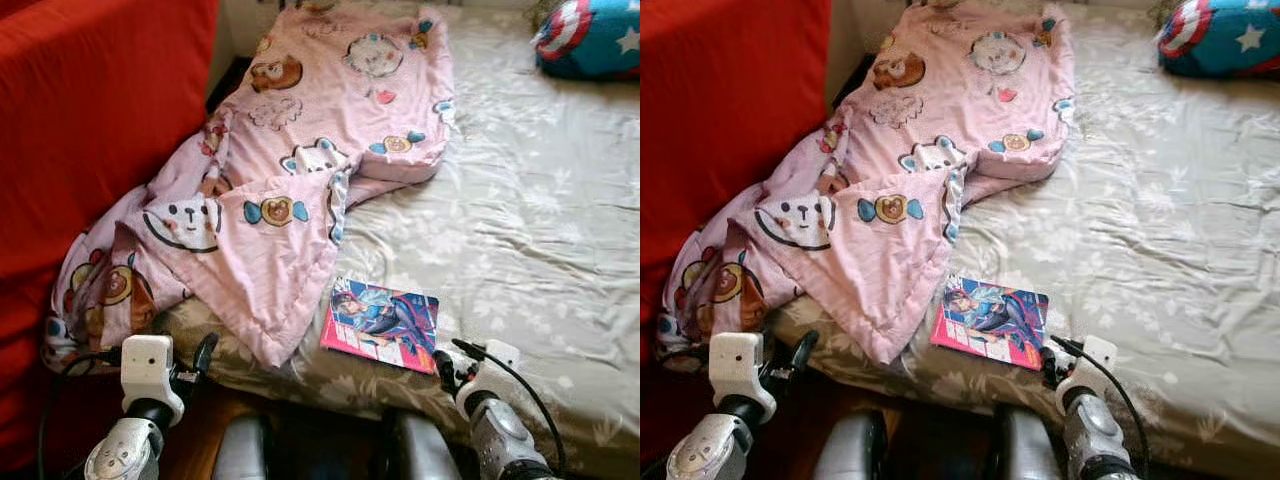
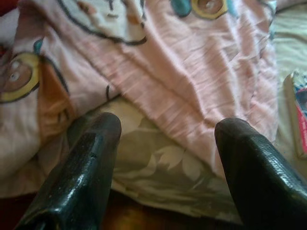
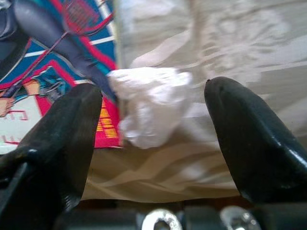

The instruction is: Clean up the room

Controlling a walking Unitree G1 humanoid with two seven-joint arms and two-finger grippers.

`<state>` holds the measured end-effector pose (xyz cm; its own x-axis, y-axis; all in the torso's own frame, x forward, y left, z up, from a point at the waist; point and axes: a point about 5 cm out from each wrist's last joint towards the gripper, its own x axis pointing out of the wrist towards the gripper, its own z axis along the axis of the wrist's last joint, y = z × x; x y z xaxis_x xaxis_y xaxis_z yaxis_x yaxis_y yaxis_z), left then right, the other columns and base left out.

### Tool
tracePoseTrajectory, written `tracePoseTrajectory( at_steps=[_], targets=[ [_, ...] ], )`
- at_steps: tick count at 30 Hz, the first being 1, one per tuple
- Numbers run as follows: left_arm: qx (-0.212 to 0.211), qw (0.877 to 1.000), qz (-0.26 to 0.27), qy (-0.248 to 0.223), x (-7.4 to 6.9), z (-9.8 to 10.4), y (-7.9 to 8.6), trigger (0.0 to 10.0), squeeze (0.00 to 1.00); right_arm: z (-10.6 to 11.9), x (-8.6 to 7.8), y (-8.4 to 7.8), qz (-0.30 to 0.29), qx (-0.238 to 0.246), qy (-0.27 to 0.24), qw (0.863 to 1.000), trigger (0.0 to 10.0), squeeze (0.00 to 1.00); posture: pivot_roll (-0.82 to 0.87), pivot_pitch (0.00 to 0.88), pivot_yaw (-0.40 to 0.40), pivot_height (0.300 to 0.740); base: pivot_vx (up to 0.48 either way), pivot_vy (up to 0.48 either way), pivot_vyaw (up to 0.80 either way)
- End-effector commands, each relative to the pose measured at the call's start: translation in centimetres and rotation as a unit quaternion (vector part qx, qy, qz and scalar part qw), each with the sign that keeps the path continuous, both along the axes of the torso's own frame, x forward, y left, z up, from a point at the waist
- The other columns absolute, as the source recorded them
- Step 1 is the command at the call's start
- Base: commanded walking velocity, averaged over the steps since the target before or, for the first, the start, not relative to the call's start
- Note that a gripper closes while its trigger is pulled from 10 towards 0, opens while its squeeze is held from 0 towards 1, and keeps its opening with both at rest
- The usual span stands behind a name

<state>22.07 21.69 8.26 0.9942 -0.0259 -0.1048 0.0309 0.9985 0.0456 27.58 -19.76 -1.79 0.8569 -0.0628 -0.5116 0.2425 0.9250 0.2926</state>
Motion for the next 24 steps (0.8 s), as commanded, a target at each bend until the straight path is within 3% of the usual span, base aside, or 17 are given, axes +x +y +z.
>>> tracePoseTrajectory(
  at_steps=[1,7,8,24],
  targets=[
    [0.004,1.000,0.000,0.010,-0.5,0.0,0.2,10.0,0.00,-0.4,-0.3,0.2,0.000,0.005,0.015,1.000,10.0,0.00,0.23,0.295,0.003,0.629,0.000,0.000,0.00],
    [0.005,1.000,0.001,0.013,-1.0,0.6,0.2,10.0,0.00,0.1,0.4,0.5,0.017,0.002,0.014,1.000,10.0,0.00,0.25,0.307,0.002,0.629,0.000,0.000,0.00],
    [0.006,1.000,0.000,0.013,-1.1,0.7,0.1,10.0,0.00,0.2,0.5,0.6,0.017,0.002,0.011,1.000,0.0,0.00,0.26,0.311,0.001,0.629,0.000,0.000,0.00],
    [0.008,1.000,0.003,0.027,-1.5,1.3,0.2,10.0,0.00,-0.1,0.2,0.3,0.017,-0.010,0.031,0.999,0.0,0.00,0.27,0.316,-0.004,0.629,0.000,0.000,0.00]
  ],
)
